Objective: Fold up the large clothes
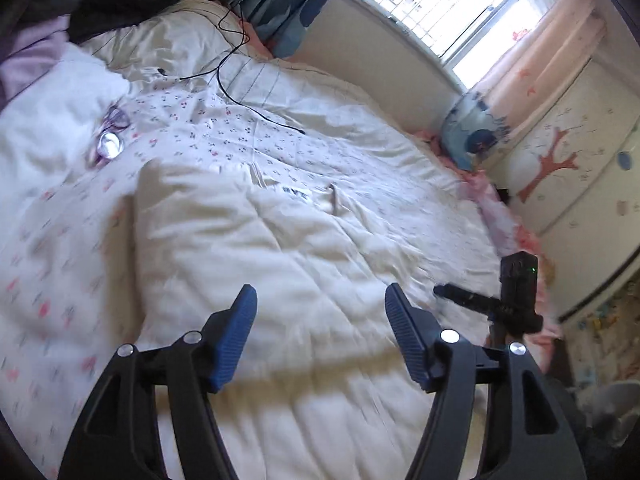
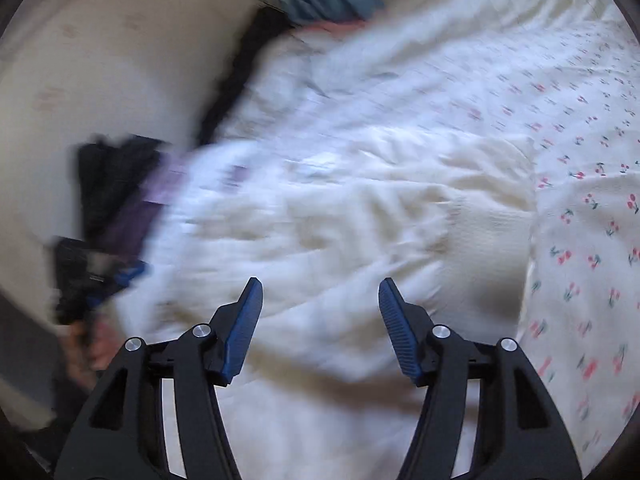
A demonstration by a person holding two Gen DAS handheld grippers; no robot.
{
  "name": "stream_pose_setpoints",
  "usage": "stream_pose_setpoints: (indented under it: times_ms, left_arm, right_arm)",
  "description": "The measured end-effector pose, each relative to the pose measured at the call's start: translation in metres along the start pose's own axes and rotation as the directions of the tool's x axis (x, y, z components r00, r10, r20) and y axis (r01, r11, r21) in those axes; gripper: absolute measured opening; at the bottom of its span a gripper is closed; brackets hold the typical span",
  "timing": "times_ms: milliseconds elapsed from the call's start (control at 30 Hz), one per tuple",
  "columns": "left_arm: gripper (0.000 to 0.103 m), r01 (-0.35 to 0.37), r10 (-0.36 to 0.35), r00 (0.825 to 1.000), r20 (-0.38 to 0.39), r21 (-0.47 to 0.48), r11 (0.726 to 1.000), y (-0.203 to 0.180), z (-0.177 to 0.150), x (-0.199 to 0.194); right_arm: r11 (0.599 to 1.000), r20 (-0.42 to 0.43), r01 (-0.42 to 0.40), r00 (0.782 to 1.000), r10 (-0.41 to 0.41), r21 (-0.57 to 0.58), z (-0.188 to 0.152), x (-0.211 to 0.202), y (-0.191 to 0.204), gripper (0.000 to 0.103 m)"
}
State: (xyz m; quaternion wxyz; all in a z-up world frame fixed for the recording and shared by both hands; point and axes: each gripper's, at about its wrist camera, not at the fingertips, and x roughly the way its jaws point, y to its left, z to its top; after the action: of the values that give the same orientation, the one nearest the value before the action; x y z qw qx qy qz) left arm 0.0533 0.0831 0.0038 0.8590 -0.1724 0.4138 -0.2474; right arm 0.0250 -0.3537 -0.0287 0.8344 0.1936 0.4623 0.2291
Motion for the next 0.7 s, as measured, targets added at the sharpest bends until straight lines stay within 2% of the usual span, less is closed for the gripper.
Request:
stream_pose_setpoints:
  times_ms: [33, 67, 100, 133, 200, 267, 300, 333, 367, 400, 433, 467, 500, 533, 600, 700]
  left_arm:
    - [0.066, -0.046, 0.046, 0.999, -0.009, 0.007, 0.999, 0.004, 0.004, 0.026]
    - [0.066, -0.099, 0.099, 0.994, -0.05, -0.006, 0.995, 0.015, 0.005, 0.049]
    - [0.066, -0.132, 0.129, 0.986, -0.105, -0.017, 0.991, 0.022, 0.005, 0.072]
    - [0.066, -0.15, 0.143, 0.978, -0.152, -0.031, 0.988, 0.034, 0.003, 0.094]
    - [0.066, -0.14, 0.13, 0.98, -0.153, -0.055, 0.989, 0.04, 0.007, 0.097]
    - [0.066, -0.113, 0.099, 0.985, -0.14, -0.098, 0.989, 0.036, 0.013, 0.077]
    - [0.067, -0.081, 0.068, 0.991, -0.114, -0.116, 0.99, 0.034, 0.015, 0.067]
    - [0.075, -0.05, 0.042, 0.997, -0.071, -0.114, 0.992, 0.031, 0.015, 0.054]
    - [0.08, -0.065, 0.061, 0.997, -0.044, -0.1, 0.993, 0.031, 0.014, 0.048]
    - [0.086, -0.122, 0.12, 0.992, -0.033, -0.079, 0.989, 0.032, 0.013, 0.046]
    - [0.086, -0.156, 0.151, 0.986, -0.067, -0.071, 0.985, 0.035, 0.012, 0.054]
    - [0.086, -0.166, 0.153, 0.977, -0.151, -0.076, 0.983, 0.045, 0.008, 0.067]
    - [0.086, -0.152, 0.136, 0.975, -0.177, -0.082, 0.985, 0.051, 0.002, 0.07]
    - [0.086, -0.124, 0.109, 0.981, -0.159, -0.09, 0.988, 0.053, -0.003, 0.06]
    - [0.086, -0.097, 0.082, 0.988, -0.132, -0.11, 0.989, 0.051, -0.008, 0.026]
    - [0.086, -0.022, 0.015, 0.996, -0.093, -0.067, 0.998, 0.051, -0.029, -0.04]
  right_arm:
    - [0.999, -0.033, 0.04, 0.999, -0.039, 0.022, -0.001, 0.022, -0.017, 0.038]
    - [0.996, -0.042, 0.045, 0.998, -0.042, 0.073, -0.002, 0.038, -0.03, 0.021]
    - [0.989, -0.032, 0.045, 0.999, -0.04, 0.144, -0.001, 0.042, -0.047, 0.008]
    - [0.983, -0.026, 0.003, 1.0, 0.002, 0.185, 0.0, 0.04, -0.057, 0.004]
    - [0.985, -0.043, 0.009, 0.999, -0.002, 0.174, 0.002, 0.032, -0.053, 0.005]
    - [0.991, -0.025, 0.028, 0.999, -0.025, 0.13, 0.003, 0.019, -0.043, 0.012]
    - [0.996, 0.021, 0.026, 0.999, -0.028, 0.081, 0.008, 0.007, -0.031, 0.028]
    - [0.999, 0.07, 0.008, 0.997, -0.011, 0.048, 0.015, 0.002, -0.022, 0.058]
    - [1.0, 0.131, 0.007, 0.991, -0.009, 0.015, 0.021, -0.006, -0.013, 0.07]
    - [0.999, 0.17, 0.042, 0.985, -0.041, 0.0, 0.026, -0.009, -0.01, 0.082]
    - [0.996, 0.164, 0.088, 0.983, -0.087, 0.003, 0.029, -0.003, -0.011, 0.082]
    - [0.989, 0.097, 0.149, 0.984, -0.15, 0.02, 0.035, 0.018, -0.02, 0.082]
    - [0.982, -0.009, 0.188, 0.982, -0.187, 0.035, 0.034, 0.048, -0.035, 0.082]
    - [0.982, -0.019, 0.185, 0.983, -0.184, 0.031, 0.032, 0.054, -0.039, 0.082]
    - [0.983, -0.003, 0.174, 0.985, -0.174, 0.053, 0.033, 0.036, -0.033, 0.082]
    - [0.998, 0.032, 0.056, 0.998, -0.057, 0.035, 0.014, -0.015, -0.017, 0.082]
